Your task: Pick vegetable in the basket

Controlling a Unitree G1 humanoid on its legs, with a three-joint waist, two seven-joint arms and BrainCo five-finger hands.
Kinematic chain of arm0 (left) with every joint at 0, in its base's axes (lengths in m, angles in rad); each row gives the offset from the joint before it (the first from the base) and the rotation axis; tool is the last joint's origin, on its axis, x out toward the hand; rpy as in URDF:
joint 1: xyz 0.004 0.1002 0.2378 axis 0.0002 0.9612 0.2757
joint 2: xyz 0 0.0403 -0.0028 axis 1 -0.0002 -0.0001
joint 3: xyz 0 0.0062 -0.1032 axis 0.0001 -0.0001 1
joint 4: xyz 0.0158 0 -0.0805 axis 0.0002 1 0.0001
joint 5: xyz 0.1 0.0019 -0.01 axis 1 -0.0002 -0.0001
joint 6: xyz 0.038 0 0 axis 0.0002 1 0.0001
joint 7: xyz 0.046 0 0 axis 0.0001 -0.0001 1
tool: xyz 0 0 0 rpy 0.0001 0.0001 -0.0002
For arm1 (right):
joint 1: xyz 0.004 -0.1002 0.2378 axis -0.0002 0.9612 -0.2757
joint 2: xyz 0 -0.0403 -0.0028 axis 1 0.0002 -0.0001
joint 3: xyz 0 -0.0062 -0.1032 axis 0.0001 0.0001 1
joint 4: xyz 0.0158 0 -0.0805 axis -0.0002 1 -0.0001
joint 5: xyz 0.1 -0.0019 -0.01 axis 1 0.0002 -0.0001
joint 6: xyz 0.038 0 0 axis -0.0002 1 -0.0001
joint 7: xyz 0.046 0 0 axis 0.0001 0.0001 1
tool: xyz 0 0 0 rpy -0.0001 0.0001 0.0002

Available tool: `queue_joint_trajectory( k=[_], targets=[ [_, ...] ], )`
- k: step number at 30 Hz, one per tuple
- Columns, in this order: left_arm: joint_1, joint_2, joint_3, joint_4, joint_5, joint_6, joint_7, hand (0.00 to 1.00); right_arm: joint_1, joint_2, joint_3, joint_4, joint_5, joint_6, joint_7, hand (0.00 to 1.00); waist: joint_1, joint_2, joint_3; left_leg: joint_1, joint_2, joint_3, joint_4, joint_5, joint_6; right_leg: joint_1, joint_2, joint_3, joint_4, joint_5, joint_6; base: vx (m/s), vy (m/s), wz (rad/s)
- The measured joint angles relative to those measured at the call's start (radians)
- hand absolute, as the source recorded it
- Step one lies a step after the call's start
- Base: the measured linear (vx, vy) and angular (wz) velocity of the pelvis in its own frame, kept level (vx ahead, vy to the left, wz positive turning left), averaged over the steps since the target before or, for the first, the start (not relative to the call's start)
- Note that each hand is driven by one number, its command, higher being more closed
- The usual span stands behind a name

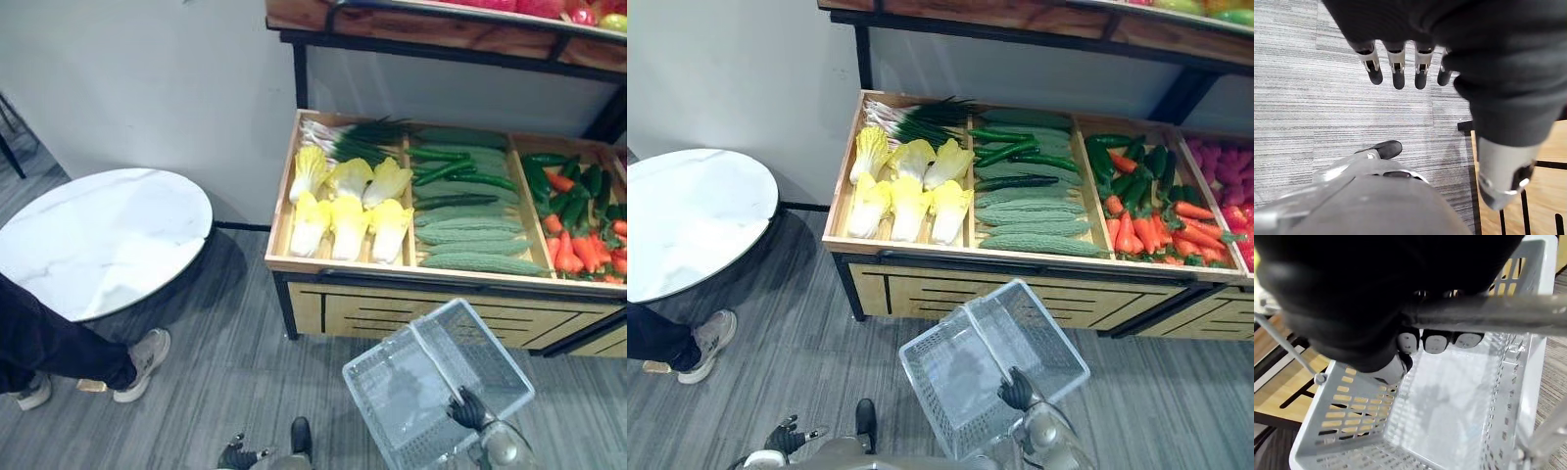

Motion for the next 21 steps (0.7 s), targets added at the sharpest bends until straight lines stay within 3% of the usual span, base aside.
queue_joint_trajectory(
  k=[4,9,15,21],
  targets=[
    [-0.002,-0.002,0.008,0.011,-0.006,0.000,0.003,0.00,0.002,0.000,0.000,0.010,0.000,0.004,0.003,1.00,0.003,-0.009,-0.001,-0.022,-0.005,0.004,0.000,0.001,-0.001,0.036,0.021,0.008,-0.137,-0.006,0.010,0.05,-0.061,-0.12],
    [-0.004,-0.008,0.030,0.020,-0.017,0.000,0.004,0.00,0.015,0.000,-0.001,0.022,0.004,0.005,0.010,1.00,-0.004,-0.007,0.008,-0.015,-0.015,-0.019,0.000,0.014,-0.020,0.125,0.050,-0.009,-0.285,-0.049,0.074,0.00,-0.096,0.06],
    [-0.003,-0.013,0.044,0.019,-0.016,0.000,-0.004,0.00,0.021,0.000,-0.003,0.022,0.013,0.004,0.007,1.00,-0.007,-0.002,0.010,-0.033,0.018,-0.077,0.000,0.045,-0.032,0.143,0.103,-0.062,-0.286,-0.079,0.063,-0.01,-0.097,0.23],
    [-0.003,0.001,0.048,0.019,-0.017,0.000,-0.005,0.00,-0.013,0.003,-0.001,0.059,0.013,0.004,0.008,1.00,-0.007,-0.030,0.026,-0.025,-0.002,-0.081,-0.001,0.049,-0.020,0.164,0.091,-0.071,-0.288,-0.074,0.069,0.07,-0.045,0.09]
  ],
)
